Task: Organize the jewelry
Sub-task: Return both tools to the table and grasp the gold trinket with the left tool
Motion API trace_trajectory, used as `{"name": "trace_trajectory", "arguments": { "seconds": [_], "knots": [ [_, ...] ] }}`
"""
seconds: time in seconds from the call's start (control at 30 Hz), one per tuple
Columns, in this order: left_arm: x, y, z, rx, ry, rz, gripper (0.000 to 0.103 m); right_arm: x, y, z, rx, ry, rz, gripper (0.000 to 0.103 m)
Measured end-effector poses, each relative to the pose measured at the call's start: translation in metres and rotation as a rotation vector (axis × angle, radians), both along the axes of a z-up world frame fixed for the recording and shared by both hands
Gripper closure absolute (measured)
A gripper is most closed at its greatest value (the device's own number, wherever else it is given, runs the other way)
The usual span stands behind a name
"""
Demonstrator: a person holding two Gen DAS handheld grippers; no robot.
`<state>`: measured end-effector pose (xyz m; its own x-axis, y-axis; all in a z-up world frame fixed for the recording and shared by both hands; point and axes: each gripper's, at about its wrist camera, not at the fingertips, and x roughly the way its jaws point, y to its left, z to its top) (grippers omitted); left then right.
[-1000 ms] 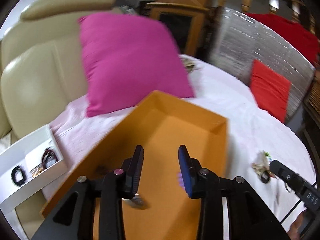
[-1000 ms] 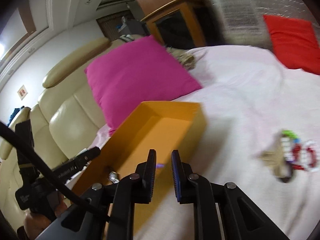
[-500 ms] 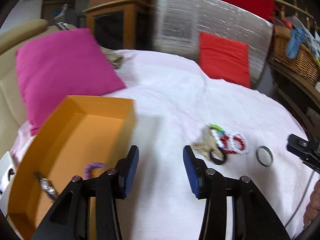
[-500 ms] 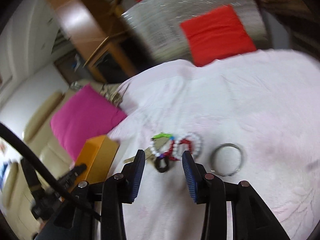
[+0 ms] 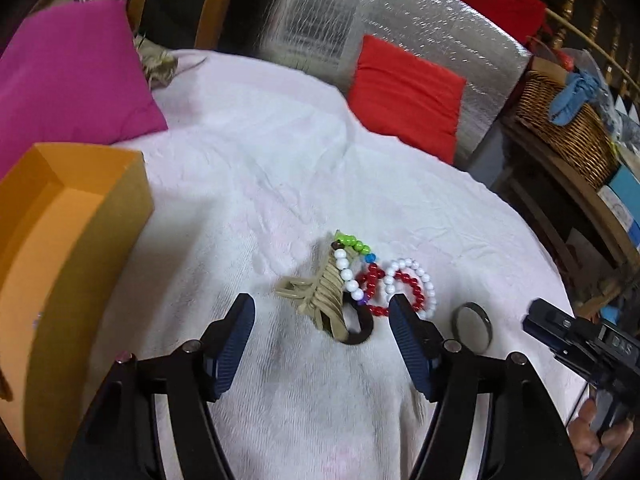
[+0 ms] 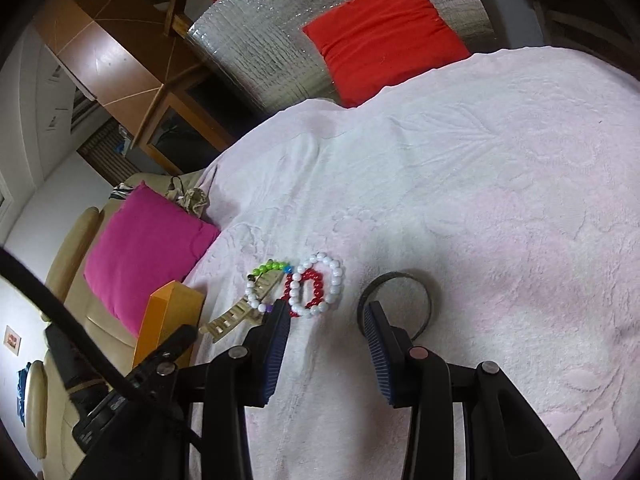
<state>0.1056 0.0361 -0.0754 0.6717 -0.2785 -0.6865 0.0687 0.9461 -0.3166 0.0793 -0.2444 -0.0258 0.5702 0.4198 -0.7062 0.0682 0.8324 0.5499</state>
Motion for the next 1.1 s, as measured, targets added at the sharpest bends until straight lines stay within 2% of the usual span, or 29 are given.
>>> {"name": "trace_trajectory", "arguments": {
  "seconds": [0.1, 0.13, 0.17, 0.2, 0.3, 0.47, 0.53, 0.7, 0.9, 1.0, 1.1],
  "knots": [
    [0.011, -0.003, -0.009, 0.004, 0.013, 0.004, 0.035, 0.004, -0.01, -0.005, -0.001, 0.013, -0.03, 0.061],
    [0.014, -0.004, -0.012, -0.002, 0.012, 0.004, 0.051, 0.006, -0.013, -0.008, 0.001, 0.023, -0.037, 0.061],
    [0.018, -0.005, -0.015, -0.006, 0.019, -0.009, 0.062, 0.008, -0.015, -0.011, -0.003, 0.037, -0.042, 0.061],
    [0.02, -0.006, -0.017, -0.003, 0.029, -0.021, 0.08, 0.01, -0.017, -0.014, -0.009, 0.048, -0.045, 0.061],
    [0.021, -0.007, -0.019, -0.017, 0.047, -0.041, 0.081, 0.015, -0.018, -0.02, -0.019, 0.07, -0.047, 0.061],
    [0.013, 0.0, -0.002, 0.001, -0.017, -0.025, 0.09, 0.016, -0.012, -0.021, -0.037, 0.061, -0.036, 0.061],
    [0.007, 0.005, 0.006, 0.03, -0.048, -0.013, 0.094, 0.016, -0.009, -0.02, -0.036, 0.055, -0.029, 0.061],
    [-0.003, 0.026, 0.015, 0.023, -0.062, 0.017, 0.094, 0.014, 0.006, -0.016, -0.037, 0.022, 0.007, 0.061],
    [-0.014, 0.044, 0.021, 0.008, -0.07, 0.026, 0.095, 0.016, 0.038, -0.014, -0.047, -0.015, 0.104, 0.062],
    [-0.021, 0.047, 0.019, 0.02, -0.056, 0.007, 0.095, 0.02, 0.059, -0.013, -0.086, -0.051, 0.169, 0.063],
    [-0.02, 0.052, 0.014, -0.007, -0.032, -0.008, 0.094, 0.025, 0.076, -0.016, -0.11, -0.061, 0.227, 0.063]
  ]
}}
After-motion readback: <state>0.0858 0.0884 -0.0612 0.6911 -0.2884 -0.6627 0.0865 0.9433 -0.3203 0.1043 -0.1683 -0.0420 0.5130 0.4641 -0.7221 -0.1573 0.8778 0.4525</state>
